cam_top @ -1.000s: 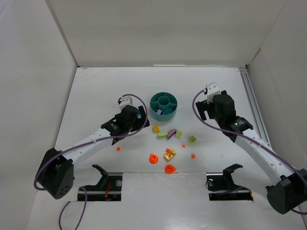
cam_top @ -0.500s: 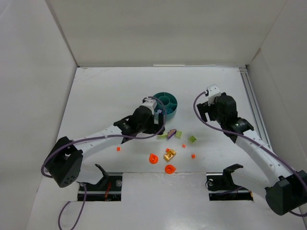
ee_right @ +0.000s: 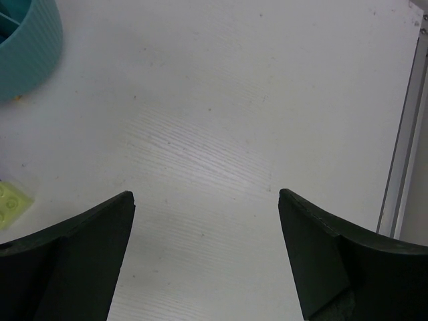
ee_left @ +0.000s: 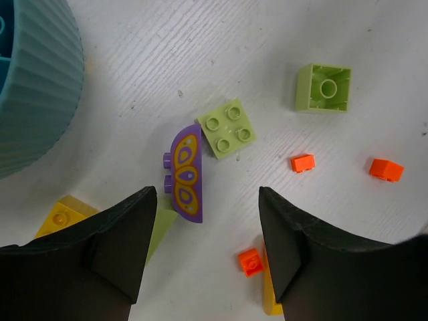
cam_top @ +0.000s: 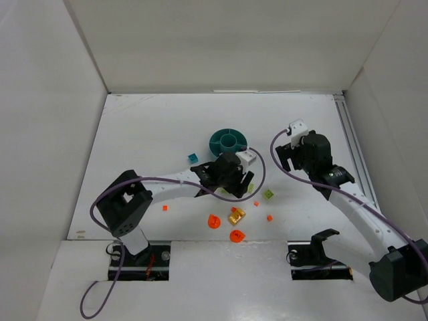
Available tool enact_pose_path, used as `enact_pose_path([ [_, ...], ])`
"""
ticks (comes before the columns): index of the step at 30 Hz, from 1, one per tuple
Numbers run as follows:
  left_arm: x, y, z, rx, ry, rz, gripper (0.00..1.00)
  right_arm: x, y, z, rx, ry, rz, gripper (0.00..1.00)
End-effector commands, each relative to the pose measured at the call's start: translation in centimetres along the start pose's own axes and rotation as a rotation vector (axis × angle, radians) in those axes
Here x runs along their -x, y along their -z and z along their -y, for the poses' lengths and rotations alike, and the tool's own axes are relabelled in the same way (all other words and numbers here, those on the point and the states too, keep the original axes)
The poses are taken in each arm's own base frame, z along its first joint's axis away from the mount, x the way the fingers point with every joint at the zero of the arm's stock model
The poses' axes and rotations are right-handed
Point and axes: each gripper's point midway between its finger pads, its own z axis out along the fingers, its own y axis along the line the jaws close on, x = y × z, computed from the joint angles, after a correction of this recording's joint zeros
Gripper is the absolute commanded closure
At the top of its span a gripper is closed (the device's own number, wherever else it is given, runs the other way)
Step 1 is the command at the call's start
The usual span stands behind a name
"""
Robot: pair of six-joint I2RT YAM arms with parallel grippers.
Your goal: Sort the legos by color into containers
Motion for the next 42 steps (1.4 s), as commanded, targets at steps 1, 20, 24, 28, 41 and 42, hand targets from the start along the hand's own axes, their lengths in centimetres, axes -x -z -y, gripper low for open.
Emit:
enact_pose_path([
  [1, 2.6, 0.4, 0.1, 0.003, -0.053, 0.066, 0.41, 1.1, 0.3, 0.5, -0.010, -0.007, 0.048, 0.07],
  [20, 1.0, -1.7, -1.8, 0.092, -0.083, -0.001, 0.56, 0.7, 0.1, 0.2, 0.003, 0.005, 0.033, 0.07],
  [24, 0.8, -2.6, -1.2, 0.059, -0.074, -0.025, 0.60, 0.9, 0.1, 0.3, 0.001, 0.004, 0.042, 0.07],
  [28, 0.3, -2.9, -1.0, 0.064, -0.071, -0.035, 0.61, 0.9, 0.1, 0.3, 0.001, 0.004, 0.042, 0.07],
  [41, 5.0, 1.6, 0.4, 0.049, -0.021, 0.176, 0.91, 0.6, 0.2, 0.5, -0.006, -0.001, 0.039, 0.07],
  [42, 5.5, 2.2, 0.0, 0.071, -0.017, 0.204, 0.92, 0.6, 0.2, 0.5, -0.006, -0.001, 0.039, 0.07],
])
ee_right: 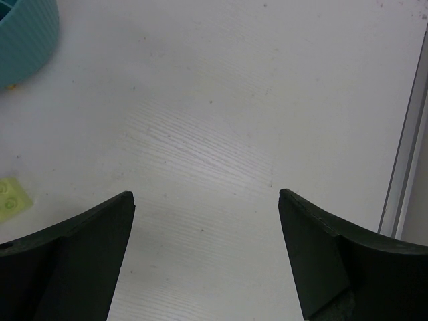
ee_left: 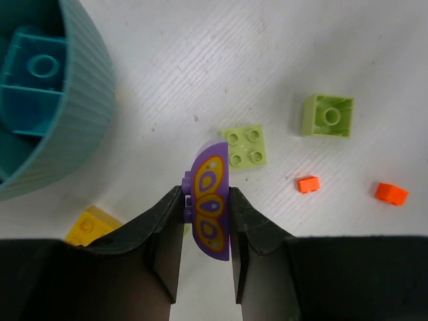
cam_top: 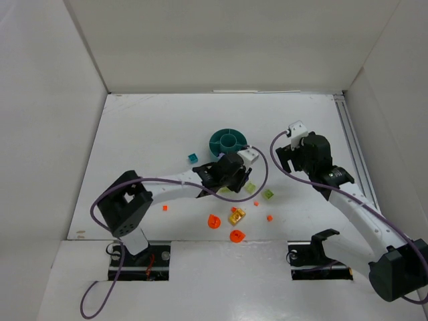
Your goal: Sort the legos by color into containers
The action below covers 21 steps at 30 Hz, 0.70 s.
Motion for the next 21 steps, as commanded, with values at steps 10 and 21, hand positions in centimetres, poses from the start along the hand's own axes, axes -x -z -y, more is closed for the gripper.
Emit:
enact_pose_path([
  [10, 9.7, 10.4, -5.4, 0.264, 0.230, 0.601, 0.83, 1.7, 0.7, 0.5, -0.009, -0.011, 0.079, 0.07],
  [21, 11.6, 12.8, -12.7, 0.495, 0.456, 0.878, 0.71, 2.1, 0.1, 0.7, -0.005, -0.005, 0.067, 0.07],
])
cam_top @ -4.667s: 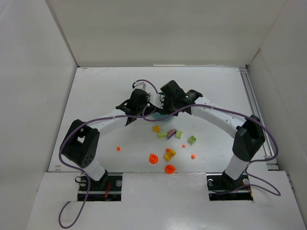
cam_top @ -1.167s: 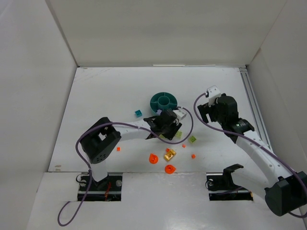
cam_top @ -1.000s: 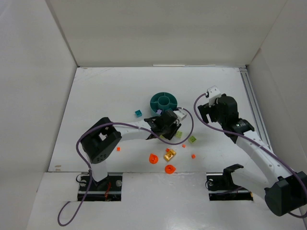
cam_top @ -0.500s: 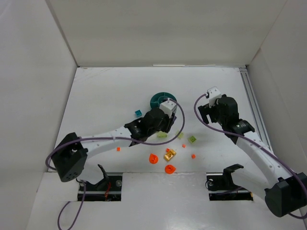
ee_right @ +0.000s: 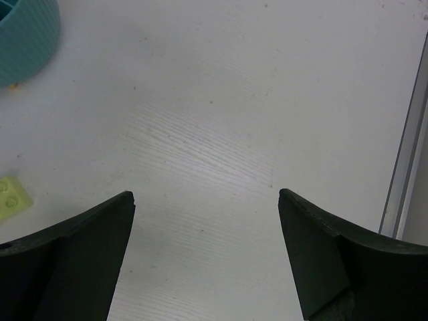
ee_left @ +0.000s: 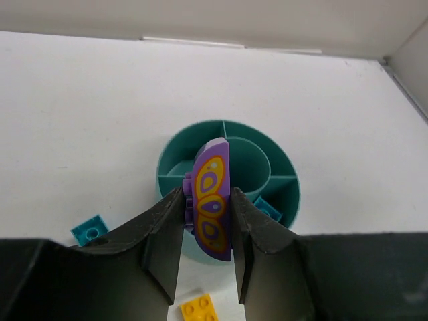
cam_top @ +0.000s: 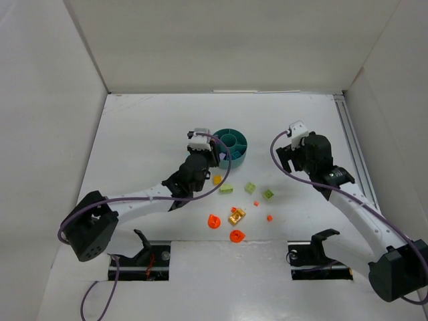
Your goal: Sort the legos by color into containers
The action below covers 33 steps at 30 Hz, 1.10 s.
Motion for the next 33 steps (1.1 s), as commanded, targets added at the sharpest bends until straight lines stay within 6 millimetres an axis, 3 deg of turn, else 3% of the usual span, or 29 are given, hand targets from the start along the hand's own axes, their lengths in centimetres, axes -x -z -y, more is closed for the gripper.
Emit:
enact_pose_path([
  [1, 3.3, -1.0, -1.0, 0.083, 0.128, 0.159, 0.71, 2.0, 0.0, 0.6, -0.011, -0.004, 0.061, 0.07],
  [4, 3.8, -1.6, -1.1, 0.094, 0.160, 0.186, 0.71, 2.0, 0.0, 0.6, -0.011, -0.004, 0.061, 0.07],
  [5, 2.9, -1.8, -1.4, 0.110, 0.147, 0.172, 0.71, 2.0, 0.0, 0.6, -0.011, -0.004, 0.061, 0.07],
  [11, 2.2, -3.1, -2.2, 0.194, 0.217, 0.175, 0.73, 2.1, -0.1, 1.1, -0.028, -0.008, 0.056, 0.07],
  [22, 0.3, -4.4, -1.7, 0.217, 0.273, 0.135, 0.73, 1.5, -0.9, 1.4, -0.037, 0.000, 0.023, 0.07],
  [25, -0.7, -4.6, -1.8, 0.228, 0.272, 0.111, 0.70, 1.5, -0.9, 1.4, -0.037, 0.000, 0.023, 0.07],
  [33, -0.9, -4.1, -1.6, 0.222, 0.281, 0.101, 0.61, 1.0, -1.0, 1.5, -0.042, -0.003, 0.011, 0.07],
])
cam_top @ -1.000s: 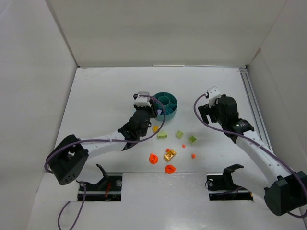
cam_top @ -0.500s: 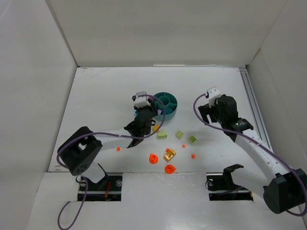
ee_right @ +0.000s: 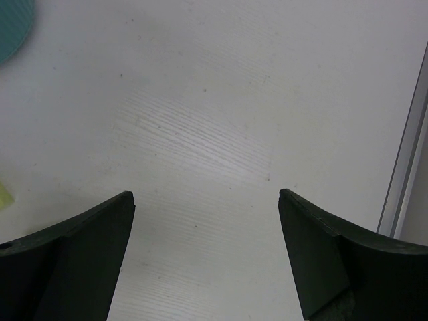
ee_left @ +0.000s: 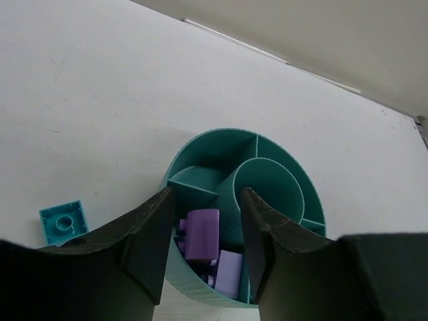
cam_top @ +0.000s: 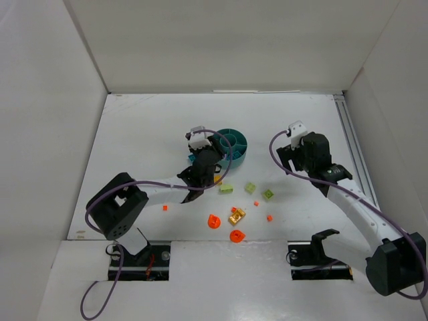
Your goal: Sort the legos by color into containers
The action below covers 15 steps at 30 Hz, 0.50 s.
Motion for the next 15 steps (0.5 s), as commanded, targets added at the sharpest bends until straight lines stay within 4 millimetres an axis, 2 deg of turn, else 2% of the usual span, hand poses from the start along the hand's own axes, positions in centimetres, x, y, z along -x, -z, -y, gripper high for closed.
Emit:
enact_pose_path([
  [1, 1.7, 0.5, 1.3, -0.020, 0.063, 0.035, 0.59, 2.3, 0.2, 1.1, -0.034, -0.012, 0.068, 0.07],
  [5, 2.7, 1.1, 1.1, -0.014, 0.086, 0.041, 0.54, 2.6, 0.4, 1.1, -0.028, -0.013, 0.079, 0.07],
  [7, 4.2, 1.6, 1.3, -0.022, 0.103, 0.054, 0.40, 2.6, 0.4, 0.9, -0.019, -0.013, 0.081, 0.07],
  [8, 4.7, 1.5, 0.7, -0.009, 0.101, 0.058, 0.31, 2.8, 0.6, 1.0, -0.021, -0.005, 0.090, 0.07],
  [9, 5.2, 1.5, 1.2, -0.031, 0.109, 0.042, 0.21, 2.7, 0.5, 0.8, -0.013, -0.005, 0.093, 0.07],
  [10, 5.2, 1.6, 0.6, -0.012, 0.099, 0.012, 0.03, 2.7, 0.5, 0.6, 0.000, 0.005, 0.096, 0.07],
  [11, 5.7, 1.3, -0.1, 0.018, 0.099, 0.008, 0.00, 2.9, 0.7, 0.7, -0.002, 0.004, 0.105, 0.07],
  [12, 6.2, 0.9, 0.2, 0.012, 0.102, -0.012, 0.00, 2.9, 0.7, 0.7, -0.002, 0.004, 0.105, 0.05],
  [14, 5.5, 0.7, -1.9, 0.088, 0.075, -0.098, 0.00, 2.7, 0.8, 0.6, -0.002, 0.004, 0.105, 0.00],
  [15, 6.9, -0.7, -2.9, 0.128, 0.120, -0.106, 0.00, 2.7, 0.8, 0.6, -0.002, 0.004, 0.105, 0.00],
])
